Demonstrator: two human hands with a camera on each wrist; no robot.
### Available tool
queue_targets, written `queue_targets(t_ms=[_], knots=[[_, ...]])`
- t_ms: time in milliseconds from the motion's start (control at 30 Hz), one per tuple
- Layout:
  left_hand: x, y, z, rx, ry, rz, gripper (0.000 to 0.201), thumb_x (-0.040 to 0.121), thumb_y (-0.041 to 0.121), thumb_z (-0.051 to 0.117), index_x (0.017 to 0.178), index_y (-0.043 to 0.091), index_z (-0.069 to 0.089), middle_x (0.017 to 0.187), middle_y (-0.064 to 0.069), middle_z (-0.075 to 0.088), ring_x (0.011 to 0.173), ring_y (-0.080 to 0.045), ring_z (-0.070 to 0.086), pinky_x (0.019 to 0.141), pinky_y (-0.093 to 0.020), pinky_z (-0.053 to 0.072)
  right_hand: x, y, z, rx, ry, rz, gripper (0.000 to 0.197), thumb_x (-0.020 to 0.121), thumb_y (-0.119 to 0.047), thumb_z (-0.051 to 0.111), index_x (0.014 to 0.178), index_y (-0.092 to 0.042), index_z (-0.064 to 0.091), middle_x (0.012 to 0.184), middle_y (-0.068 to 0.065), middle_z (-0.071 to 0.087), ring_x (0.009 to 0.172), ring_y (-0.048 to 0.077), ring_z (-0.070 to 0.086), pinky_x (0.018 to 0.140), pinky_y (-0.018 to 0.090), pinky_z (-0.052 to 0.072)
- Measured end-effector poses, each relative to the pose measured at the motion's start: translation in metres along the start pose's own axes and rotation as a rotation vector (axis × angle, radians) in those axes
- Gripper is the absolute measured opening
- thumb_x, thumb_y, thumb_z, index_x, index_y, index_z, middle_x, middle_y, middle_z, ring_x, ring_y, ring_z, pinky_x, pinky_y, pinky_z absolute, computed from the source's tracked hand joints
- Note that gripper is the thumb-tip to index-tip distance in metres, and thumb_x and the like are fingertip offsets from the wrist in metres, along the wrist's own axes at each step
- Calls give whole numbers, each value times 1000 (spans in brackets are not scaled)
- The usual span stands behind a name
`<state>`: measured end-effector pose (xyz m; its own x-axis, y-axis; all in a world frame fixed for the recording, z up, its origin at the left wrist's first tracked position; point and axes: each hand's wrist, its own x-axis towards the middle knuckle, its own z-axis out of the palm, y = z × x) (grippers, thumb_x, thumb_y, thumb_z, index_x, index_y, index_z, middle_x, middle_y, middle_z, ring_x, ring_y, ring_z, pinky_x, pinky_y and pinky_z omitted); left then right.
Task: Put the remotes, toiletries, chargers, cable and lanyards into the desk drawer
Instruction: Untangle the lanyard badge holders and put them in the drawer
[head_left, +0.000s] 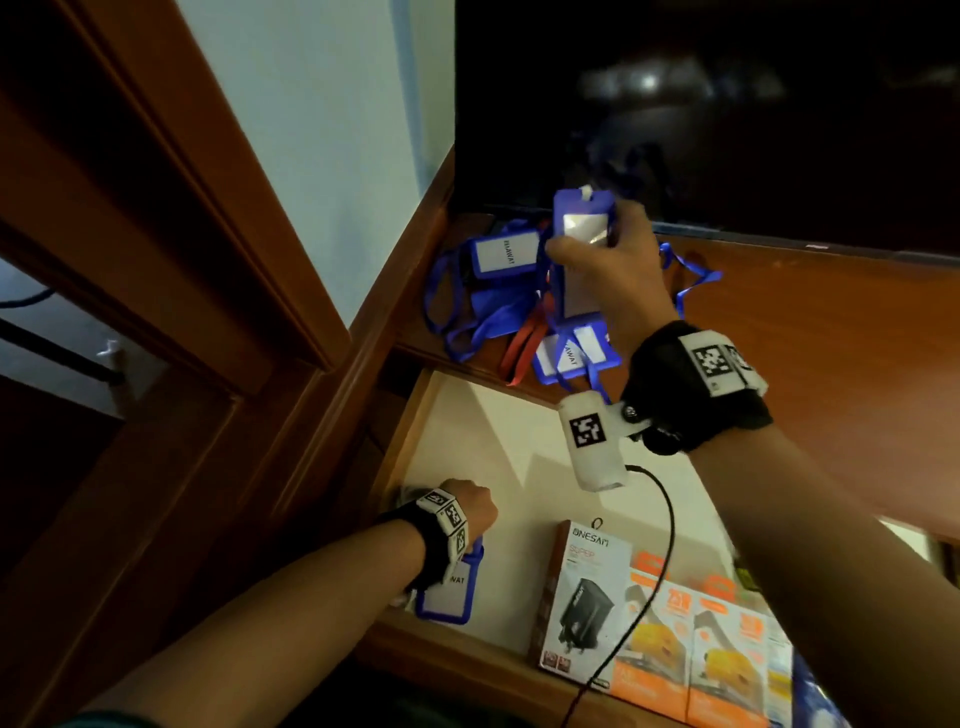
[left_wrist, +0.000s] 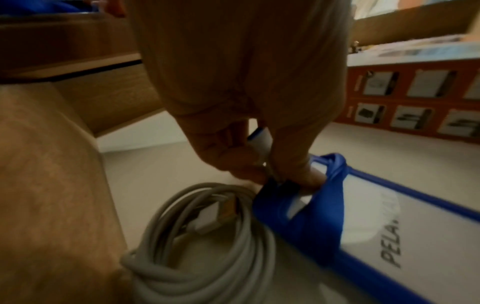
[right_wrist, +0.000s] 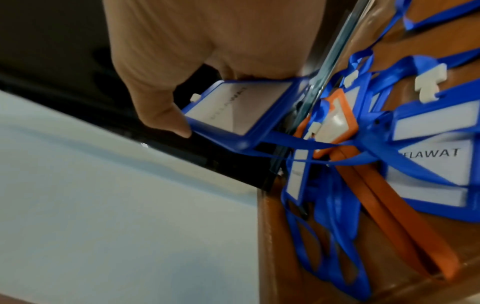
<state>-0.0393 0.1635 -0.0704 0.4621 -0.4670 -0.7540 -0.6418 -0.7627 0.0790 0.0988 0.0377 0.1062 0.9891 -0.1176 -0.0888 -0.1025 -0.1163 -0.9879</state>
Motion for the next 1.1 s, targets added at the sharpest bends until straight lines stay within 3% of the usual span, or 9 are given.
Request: queue_targets(t_ms=[133, 333, 400, 533, 600, 700, 833, 967, 1100], knots=[[-3, 13, -5, 61, -28, 47, 19, 90, -1, 50, 102, -7, 62, 112, -21, 61, 101, -37, 60, 78, -40, 48, -28, -20, -39, 186, -12, 1, 45, 75, -17, 72, 114, -16, 50, 106, 6, 63, 97, 25, 66, 83, 46, 56], [-5, 25, -4, 151, 40, -21, 22, 89, -3, 50, 108, -4, 60, 118, -19, 59, 107, -36, 57, 83, -41, 47, -78, -41, -85, 461, -106, -32, 50, 73, -9, 59, 121, 2, 47, 99, 15, 64, 78, 21, 66, 64, 31, 53], [-5, 29, -2, 165, 58, -54, 24, 88, 0, 51, 111, 0, 59, 119, -16, 59, 108, -34, 58, 85, -40, 47, -98, -46, -102, 541, -138, -67, 44, 71, -6, 54, 114, -1, 48, 88, 8, 63, 72, 17, 63, 60, 28, 51], [-7, 31, -4, 77, 116, -155, 45, 82, 19, 64, 123, 14, 47, 126, -11, 49, 115, -31, 50, 91, -42, 41, -132, -43, -131, 540, -188, -113, 42, 71, -3, 53, 112, -4, 47, 94, 13, 58, 81, 26, 62, 66, 34, 53], [-11, 36, -15, -105, 219, -228, 54, 77, 30, 69, 125, 20, 47, 125, -5, 47, 117, -27, 47, 91, -40, 42, -145, -34, -140, 514, -158, -92, 45, 69, -2, 56, 114, -3, 47, 96, 14, 60, 82, 27, 63, 70, 36, 55], [-24, 50, -43, -630, 612, -249, 43, 73, 32, 70, 112, 24, 53, 110, 3, 55, 104, -19, 55, 85, -30, 47, -164, -18, -153, 419, -147, -23, 52, 64, -6, 67, 114, -5, 52, 99, 13, 66, 89, 30, 65, 80, 44, 55], [-60, 90, -94, -1118, 961, 15, 51, 66, 7, 79, 105, 24, 51, 104, 3, 57, 91, -12, 54, 69, -5, 38, -185, 2, -165, 229, -171, 103, 56, 61, -11, 77, 114, -14, 57, 100, 10, 69, 88, 27, 64, 80, 42, 51], [-93, 130, -123, -1338, 842, 213, 15, 74, 20, 66, 88, 16, 64, 81, 1, 66, 74, -11, 59, 67, -19, 46, -201, 21, -167, 214, -54, 177, 41, 74, -4, 75, 109, -13, 56, 100, 12, 69, 83, 26, 66, 73, 40, 56], [-112, 149, -122, -1682, 692, 334, 36, 76, 31, 52, 105, 15, 64, 91, -5, 64, 77, -13, 58, 63, -25, 46, -218, 38, -167, 218, -9, 174, 30, 82, -2, 67, 109, -12, 56, 102, 12, 69, 84, 26, 66, 76, 42, 56]])
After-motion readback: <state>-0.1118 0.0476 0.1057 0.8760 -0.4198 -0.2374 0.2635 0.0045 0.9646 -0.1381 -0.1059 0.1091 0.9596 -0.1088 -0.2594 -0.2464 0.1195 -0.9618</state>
